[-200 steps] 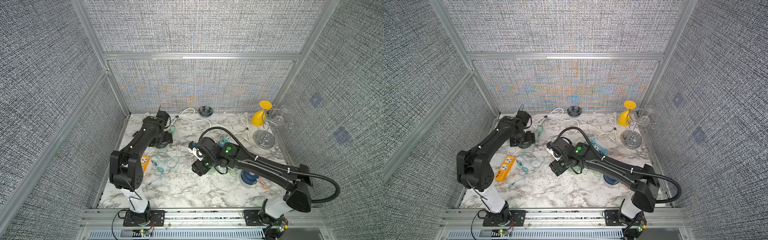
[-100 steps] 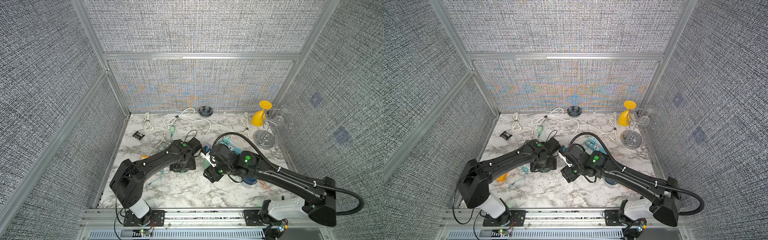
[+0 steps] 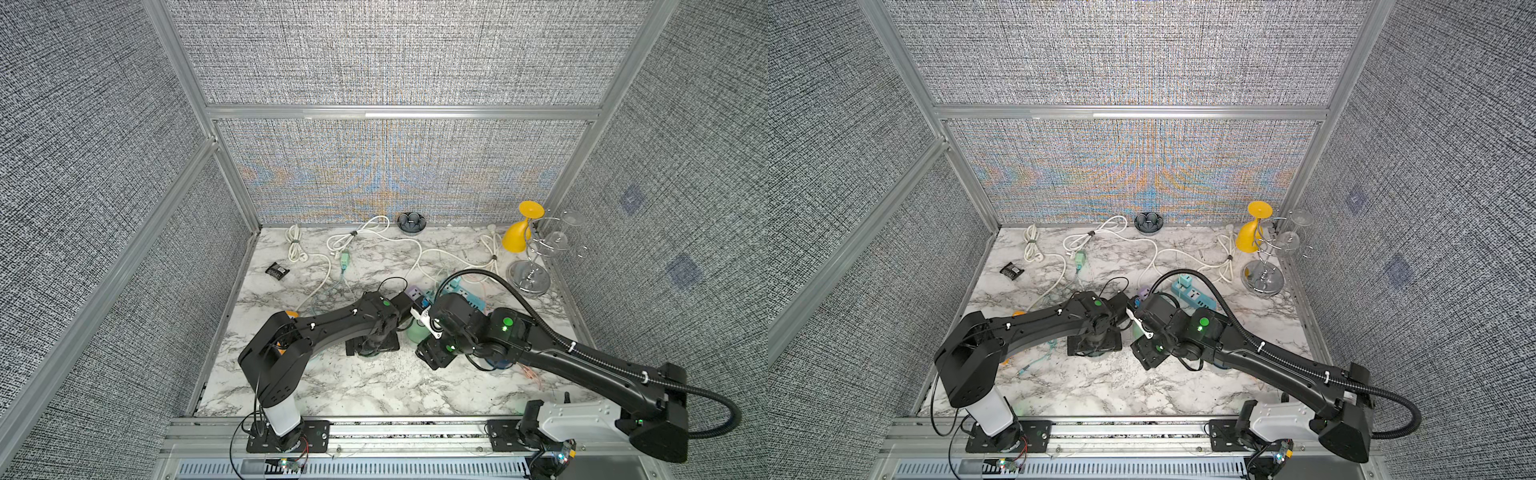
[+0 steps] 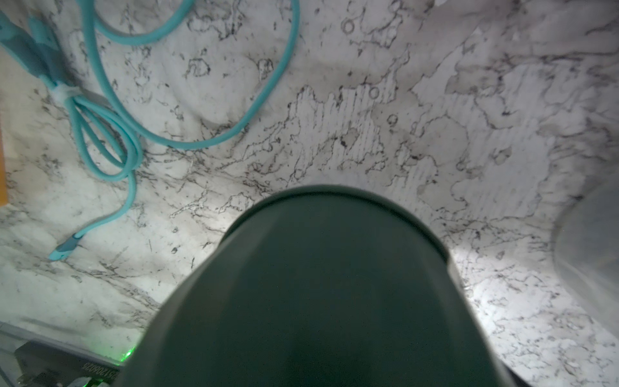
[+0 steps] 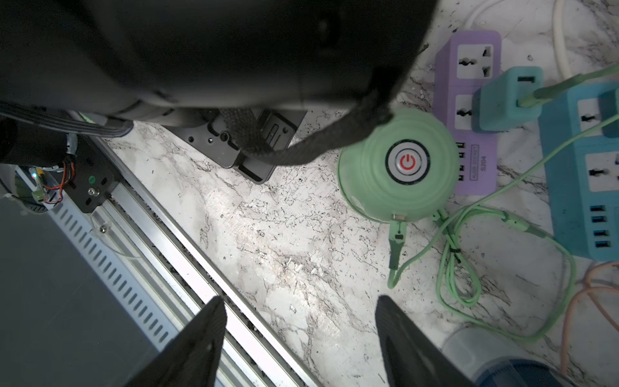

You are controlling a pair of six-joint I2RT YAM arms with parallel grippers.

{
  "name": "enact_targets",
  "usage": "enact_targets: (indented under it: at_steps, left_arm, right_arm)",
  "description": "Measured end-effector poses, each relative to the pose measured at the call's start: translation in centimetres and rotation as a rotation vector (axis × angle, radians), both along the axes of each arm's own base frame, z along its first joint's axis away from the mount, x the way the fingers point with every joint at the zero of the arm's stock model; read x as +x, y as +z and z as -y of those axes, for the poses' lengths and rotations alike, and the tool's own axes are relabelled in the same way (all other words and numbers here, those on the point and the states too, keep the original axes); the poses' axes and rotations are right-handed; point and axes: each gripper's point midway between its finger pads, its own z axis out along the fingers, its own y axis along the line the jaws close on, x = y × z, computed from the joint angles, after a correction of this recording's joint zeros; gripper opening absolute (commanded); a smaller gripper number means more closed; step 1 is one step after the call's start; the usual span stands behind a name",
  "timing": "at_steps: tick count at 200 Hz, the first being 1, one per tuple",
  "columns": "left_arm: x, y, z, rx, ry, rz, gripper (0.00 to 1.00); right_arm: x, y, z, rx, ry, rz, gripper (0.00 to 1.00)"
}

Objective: Charge the cordless meat grinders
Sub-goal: Place the cordless meat grinder at the center of the board, then pick up the charging cable from the center of the board.

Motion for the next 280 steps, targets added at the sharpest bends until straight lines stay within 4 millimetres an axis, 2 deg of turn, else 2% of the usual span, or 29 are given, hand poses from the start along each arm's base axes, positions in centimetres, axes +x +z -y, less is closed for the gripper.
enact_targets:
  at_steps: [39, 100, 121, 146, 166, 181, 199, 208, 224, 239, 262, 280]
  left_arm:
    - [-0.6, 0.4, 0.6, -0.094, 0.033, 0.031, 0.99]
    - [-1.9, 1.0, 4.1, -0.287, 0.059, 0.05, 0.99]
    - [-2.1, 2.2, 5.9, -0.371, 0.047, 0.068, 0.99]
    - [-2.3, 4.4, 5.7, -0.414, 0.061, 0.104, 0.99]
    - [-2.8, 6.6, 4.3, -0.426, 0.07, 0.141, 0.99]
    - [-3.1, 8.2, 2.6, -0.416, 0.086, 0.177, 0.95]
    - [-3.4, 9.0, 0.0, -0.368, 0.114, 0.221, 0.92]
    - [-3.4, 9.0, -1.6, -0.331, 0.132, 0.242, 0.85]
    - [-3.2, 8.5, -4.8, -0.27, 0.196, 0.281, 0.66]
    - [-2.7, 7.5, -8.0, -0.222, 0.276, 0.31, 0.57]
    - [-2.2, 5.4, -12.0, -0.147, 0.394, 0.313, 0.52]
    - [-1.5, 3.8, -13.8, -0.1, 0.447, 0.296, 0.49]
  right_arm:
    - [0.0, 0.0, 0.0, 0.0, 0.005, 0.002, 0.73]
    - [-0.2, 0.8, 0.3, 0.012, 0.01, 0.017, 0.73]
    - [-0.2, 0.5, 0.6, -0.003, 0.007, 0.011, 0.73]
    - [-0.2, 0.5, 0.6, -0.003, 0.007, 0.013, 0.73]
    - [-0.2, 0.8, 0.5, 0.004, 0.006, 0.017, 0.71]
    - [-0.1, 1.3, 0.3, 0.014, 0.007, 0.024, 0.67]
    - [0.1, 1.7, 0.1, 0.023, 0.01, 0.03, 0.62]
    - [0.1, 1.9, 0.0, 0.026, 0.012, 0.033, 0.58]
    - [0.2, 2.1, -0.2, 0.032, 0.018, 0.038, 0.53]
    - [0.3, 2.3, -0.4, 0.036, 0.025, 0.044, 0.48]
    - [0.1, 2.2, -0.8, 0.042, 0.04, 0.03, 0.45]
    - [0.0, 1.9, -1.2, 0.045, 0.052, 0.015, 0.44]
